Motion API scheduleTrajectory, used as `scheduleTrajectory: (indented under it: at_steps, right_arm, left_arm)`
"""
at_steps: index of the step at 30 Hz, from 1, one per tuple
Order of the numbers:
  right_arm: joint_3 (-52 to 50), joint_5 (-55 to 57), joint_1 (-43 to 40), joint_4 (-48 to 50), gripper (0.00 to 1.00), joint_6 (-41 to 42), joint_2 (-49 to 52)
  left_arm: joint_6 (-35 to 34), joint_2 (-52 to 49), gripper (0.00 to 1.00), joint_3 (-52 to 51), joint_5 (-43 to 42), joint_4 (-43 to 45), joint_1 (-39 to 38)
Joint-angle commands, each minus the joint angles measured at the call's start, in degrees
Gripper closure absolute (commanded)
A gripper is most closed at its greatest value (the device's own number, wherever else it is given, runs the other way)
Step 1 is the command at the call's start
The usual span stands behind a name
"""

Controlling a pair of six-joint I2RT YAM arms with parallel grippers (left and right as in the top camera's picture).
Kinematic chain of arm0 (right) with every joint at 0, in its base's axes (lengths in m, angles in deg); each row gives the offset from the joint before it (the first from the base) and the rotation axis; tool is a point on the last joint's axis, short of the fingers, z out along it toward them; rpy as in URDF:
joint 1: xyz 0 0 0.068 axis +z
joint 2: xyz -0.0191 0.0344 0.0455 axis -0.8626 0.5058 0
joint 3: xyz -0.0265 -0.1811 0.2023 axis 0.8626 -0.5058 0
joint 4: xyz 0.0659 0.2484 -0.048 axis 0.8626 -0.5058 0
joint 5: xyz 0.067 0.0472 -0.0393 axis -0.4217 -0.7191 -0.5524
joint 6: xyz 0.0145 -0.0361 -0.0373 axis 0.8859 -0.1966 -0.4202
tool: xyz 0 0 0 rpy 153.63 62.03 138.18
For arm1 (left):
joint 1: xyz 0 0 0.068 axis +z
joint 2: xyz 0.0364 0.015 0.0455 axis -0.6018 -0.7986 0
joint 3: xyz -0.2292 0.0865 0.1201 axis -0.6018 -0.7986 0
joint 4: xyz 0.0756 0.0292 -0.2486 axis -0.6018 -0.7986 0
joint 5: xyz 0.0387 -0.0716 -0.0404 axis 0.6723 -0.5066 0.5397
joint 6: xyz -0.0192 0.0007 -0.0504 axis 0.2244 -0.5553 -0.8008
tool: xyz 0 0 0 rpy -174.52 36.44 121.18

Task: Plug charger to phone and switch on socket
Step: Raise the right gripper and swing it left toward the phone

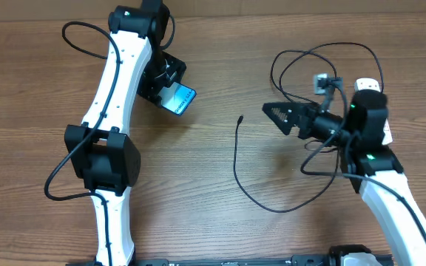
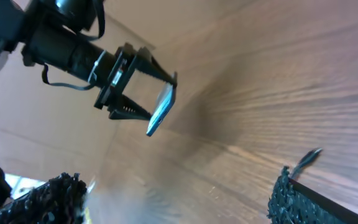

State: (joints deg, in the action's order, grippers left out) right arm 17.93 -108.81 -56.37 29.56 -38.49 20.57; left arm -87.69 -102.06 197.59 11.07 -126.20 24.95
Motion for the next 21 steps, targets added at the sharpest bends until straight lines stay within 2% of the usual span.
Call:
scheduleTrajectory:
  at_steps: [1, 12, 18, 21]
  right_arm:
    - [4.6, -1.6, 2.5, 0.6, 0.0, 1.5, 3.4]
    - [18.1, -13.2, 5.8, -1.2, 0.0, 1.4, 20.4]
    - [18.1, -8.1, 6.4, 0.2, 0.0, 1.8, 21.3]
    - [18.1, -6.3, 6.9, 1.9, 0.0, 6.1, 21.5]
  left_arm:
    - [-6.0, 2.5, 0.96, 1.9, -0.6, 0.0, -0.7]
    - [-9.1, 2.5, 0.96, 1.9, -0.7, 0.1, -1.5]
    - [-9.1, 2.5, 0.96, 1.9, -0.6, 0.0, -1.9]
    - [-9.1, 2.5, 0.96, 1.9, -0.6, 0.0, -2.3]
